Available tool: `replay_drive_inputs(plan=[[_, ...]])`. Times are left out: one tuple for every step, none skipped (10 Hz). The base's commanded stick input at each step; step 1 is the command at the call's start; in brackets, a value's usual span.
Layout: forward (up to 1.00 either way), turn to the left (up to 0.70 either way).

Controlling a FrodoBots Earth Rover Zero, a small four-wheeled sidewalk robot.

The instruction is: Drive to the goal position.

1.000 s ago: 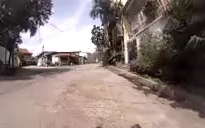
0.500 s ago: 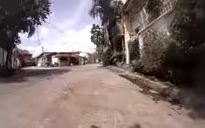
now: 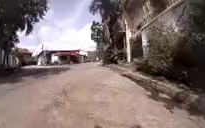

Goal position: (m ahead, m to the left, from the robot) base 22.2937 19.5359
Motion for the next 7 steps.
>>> replay_drive_inputs(plan=[[0.7, 0.0], [0.7, 0.0], [0.7, 0.0], [0.7, 0.0], [0.7, 0.0], [0.7, 0.0], [0.7, 0.0]])
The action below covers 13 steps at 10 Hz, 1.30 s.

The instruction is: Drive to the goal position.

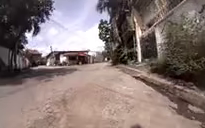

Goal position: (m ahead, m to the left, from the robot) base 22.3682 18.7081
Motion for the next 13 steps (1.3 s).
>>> replay_drive_inputs(plan=[[0.7, 0.0], [0.7, 0.0], [0.7, 0.0], [0.7, 0.0], [0.7, 0.0], [0.7, 0.0], [0.7, 0.0], [0.7, 0.0], [0.7, 0.0], [0.7, 0.0], [0.7, 0.0], [0.7, 0.0], [0.7, 0.0]])
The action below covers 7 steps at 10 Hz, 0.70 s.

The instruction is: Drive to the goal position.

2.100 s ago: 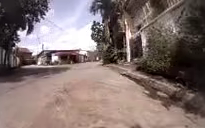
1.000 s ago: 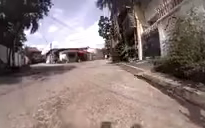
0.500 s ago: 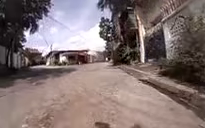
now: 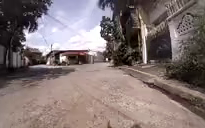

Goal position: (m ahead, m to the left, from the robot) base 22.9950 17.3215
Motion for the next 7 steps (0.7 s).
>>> replay_drive_inputs(plan=[[0.7, 0.0], [0.7, 0.0], [0.7, 0.0], [0.7, 0.0], [0.7, 0.12], [0.7, 0.26], [0.7, 0.33]])
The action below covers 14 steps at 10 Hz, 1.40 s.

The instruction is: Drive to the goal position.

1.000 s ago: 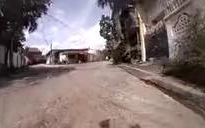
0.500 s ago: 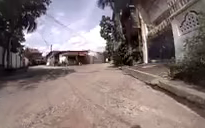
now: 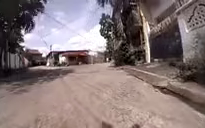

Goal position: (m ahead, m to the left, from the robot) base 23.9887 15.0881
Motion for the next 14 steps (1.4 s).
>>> replay_drive_inputs(plan=[[0.7, 0.35], [0.7, 0.35], [0.7, 0.35], [0.7, 0.35], [0.7, 0.35], [0.7, 0.0], [0.7, 0.0], [0.7, 0.0], [0.7, 0.0], [0.7, 0.0], [0.7, 0.0], [0.7, 0.0], [0.7, 0.0], [0.7, 0.0]])
